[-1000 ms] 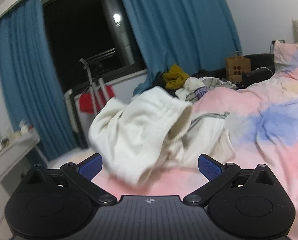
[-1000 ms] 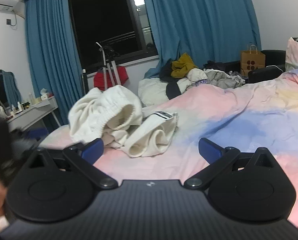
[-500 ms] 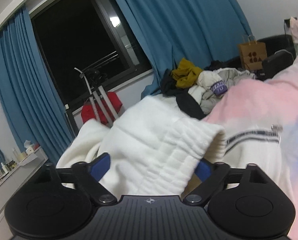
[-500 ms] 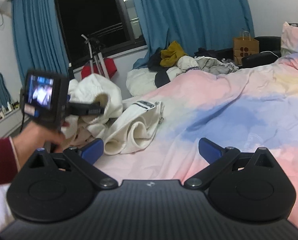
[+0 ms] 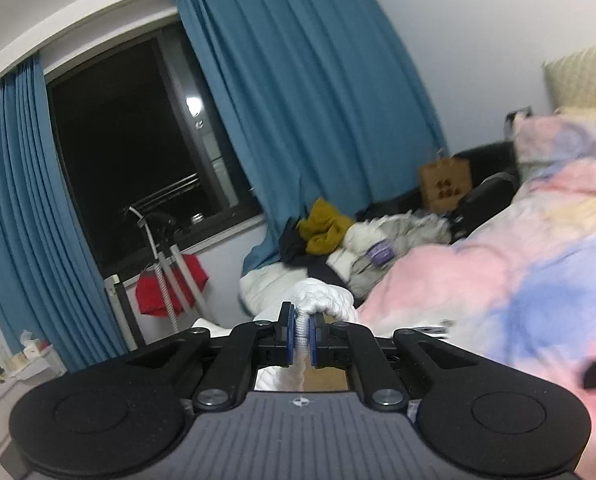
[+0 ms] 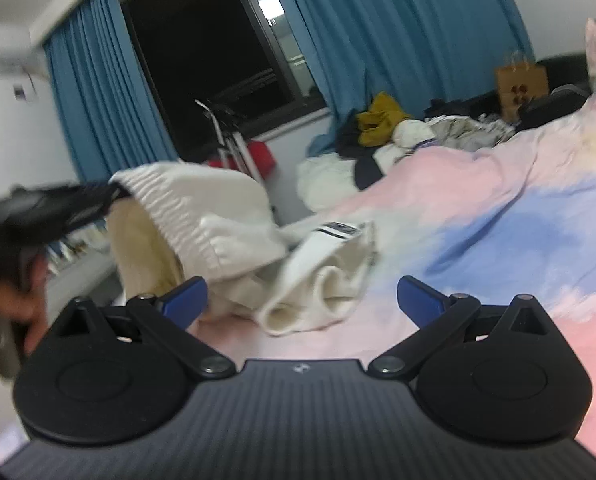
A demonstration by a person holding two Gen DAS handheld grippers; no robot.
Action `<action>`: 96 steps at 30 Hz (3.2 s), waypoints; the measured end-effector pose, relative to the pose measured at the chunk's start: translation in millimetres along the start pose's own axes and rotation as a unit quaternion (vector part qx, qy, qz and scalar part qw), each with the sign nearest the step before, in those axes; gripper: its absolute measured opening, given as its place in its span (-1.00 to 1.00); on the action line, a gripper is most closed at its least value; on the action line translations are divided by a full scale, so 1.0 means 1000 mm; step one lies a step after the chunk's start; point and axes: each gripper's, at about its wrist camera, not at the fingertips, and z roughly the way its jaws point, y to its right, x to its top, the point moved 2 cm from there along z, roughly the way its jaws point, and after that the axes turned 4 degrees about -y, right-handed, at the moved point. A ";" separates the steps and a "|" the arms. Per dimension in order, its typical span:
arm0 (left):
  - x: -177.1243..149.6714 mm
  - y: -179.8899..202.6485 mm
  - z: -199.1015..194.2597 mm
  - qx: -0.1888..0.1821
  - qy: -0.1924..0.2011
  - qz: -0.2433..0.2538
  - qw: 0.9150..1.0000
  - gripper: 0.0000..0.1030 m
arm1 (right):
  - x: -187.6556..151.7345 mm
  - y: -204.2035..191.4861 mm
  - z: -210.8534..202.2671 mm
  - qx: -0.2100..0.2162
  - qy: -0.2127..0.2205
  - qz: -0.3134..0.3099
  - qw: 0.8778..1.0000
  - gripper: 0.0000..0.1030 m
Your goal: Fold clothes
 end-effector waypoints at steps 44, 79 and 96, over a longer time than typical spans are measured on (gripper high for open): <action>-0.180 0.034 -0.106 -0.041 -0.165 -0.093 0.981 0.62 | -0.016 -0.062 0.012 0.022 -0.030 -0.090 0.995 -0.76; -0.148 -0.090 -0.090 0.114 -0.118 -0.260 0.952 -0.85 | -0.039 -0.080 -0.040 -0.007 -0.039 -0.102 0.994 -0.77; -0.124 -0.397 -0.022 0.263 -0.186 -0.202 0.925 -0.85 | -0.137 -0.339 0.051 0.267 -0.109 -0.067 0.955 -0.76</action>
